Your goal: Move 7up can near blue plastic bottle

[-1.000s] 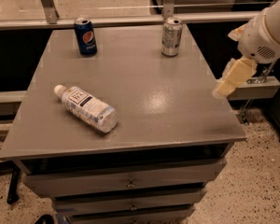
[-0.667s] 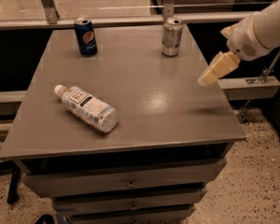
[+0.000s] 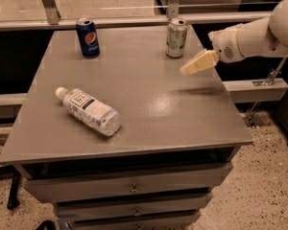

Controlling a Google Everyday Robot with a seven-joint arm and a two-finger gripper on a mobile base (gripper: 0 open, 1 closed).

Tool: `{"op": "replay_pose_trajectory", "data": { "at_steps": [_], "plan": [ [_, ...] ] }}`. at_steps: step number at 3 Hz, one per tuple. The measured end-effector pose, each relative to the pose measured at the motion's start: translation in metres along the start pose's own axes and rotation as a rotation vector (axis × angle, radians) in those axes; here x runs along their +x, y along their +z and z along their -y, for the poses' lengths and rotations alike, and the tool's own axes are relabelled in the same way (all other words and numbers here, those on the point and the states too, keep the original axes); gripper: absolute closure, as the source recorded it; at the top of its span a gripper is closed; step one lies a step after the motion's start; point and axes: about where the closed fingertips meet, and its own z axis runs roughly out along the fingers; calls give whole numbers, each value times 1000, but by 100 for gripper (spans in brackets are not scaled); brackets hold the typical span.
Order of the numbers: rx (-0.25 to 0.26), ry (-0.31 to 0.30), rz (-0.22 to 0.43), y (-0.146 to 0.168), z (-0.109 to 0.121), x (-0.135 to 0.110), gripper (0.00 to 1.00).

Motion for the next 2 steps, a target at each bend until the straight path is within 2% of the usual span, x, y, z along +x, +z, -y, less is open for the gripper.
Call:
{"op": "replay_pose_trajectory", "data": {
  "at_steps": [1, 2],
  "plan": [
    [-16, 41, 87, 34, 9, -5, 0],
    [-18, 51, 155, 61, 21, -9, 0]
  ]
}}
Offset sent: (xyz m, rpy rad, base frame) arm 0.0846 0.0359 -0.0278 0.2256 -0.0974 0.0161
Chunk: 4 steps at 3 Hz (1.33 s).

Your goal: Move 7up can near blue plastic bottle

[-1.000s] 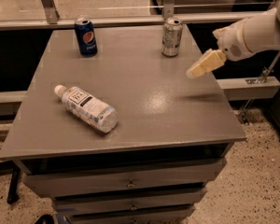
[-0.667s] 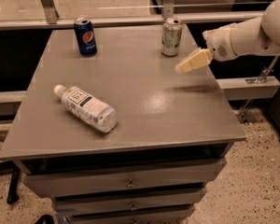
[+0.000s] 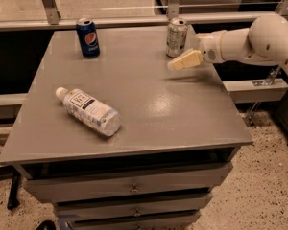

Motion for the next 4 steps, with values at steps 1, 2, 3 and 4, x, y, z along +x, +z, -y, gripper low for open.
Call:
{"op": "replay_pose_trajectory", "data": {
  "at_steps": [1, 2, 3, 4],
  "plan": [
    [1, -2, 62, 23, 12, -9, 0],
    [-1, 10, 104, 40, 20, -21, 16],
    [-4, 35, 130, 50, 20, -28, 41],
    [0, 55, 138, 49, 20, -30, 63]
  ]
}}
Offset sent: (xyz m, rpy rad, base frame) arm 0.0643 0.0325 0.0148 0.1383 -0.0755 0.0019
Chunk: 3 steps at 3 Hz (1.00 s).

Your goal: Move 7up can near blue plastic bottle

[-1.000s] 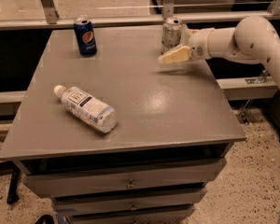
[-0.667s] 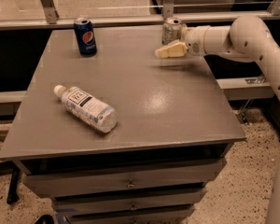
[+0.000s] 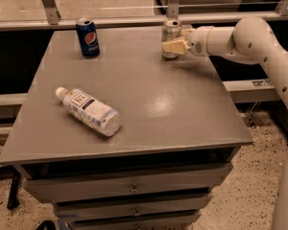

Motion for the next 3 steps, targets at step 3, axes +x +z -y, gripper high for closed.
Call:
{"op": "replay_pose_trajectory", "data": {
  "at_steps": [3],
  "plan": [
    [-206, 192, -16, -45, -84, -21, 100]
  ]
}}
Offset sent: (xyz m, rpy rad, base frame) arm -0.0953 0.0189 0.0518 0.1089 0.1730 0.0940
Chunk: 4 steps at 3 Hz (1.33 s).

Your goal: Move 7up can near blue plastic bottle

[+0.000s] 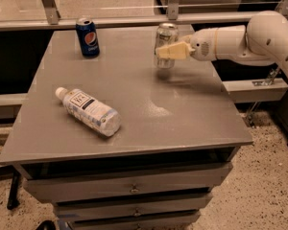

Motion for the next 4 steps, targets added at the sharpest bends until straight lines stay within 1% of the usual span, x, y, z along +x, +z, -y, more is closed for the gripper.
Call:
{"op": "replay_pose_trajectory", "data": {
  "at_steps": [1, 2, 3, 4],
  "plan": [
    [-186, 71, -51, -9, -58, 26, 100],
    [-320, 108, -51, -22, -106, 42, 100],
    [-385, 101, -15, -34, -143, 41, 100],
    [-407, 17, 11, -39, -174, 37, 100]
  ]
}}
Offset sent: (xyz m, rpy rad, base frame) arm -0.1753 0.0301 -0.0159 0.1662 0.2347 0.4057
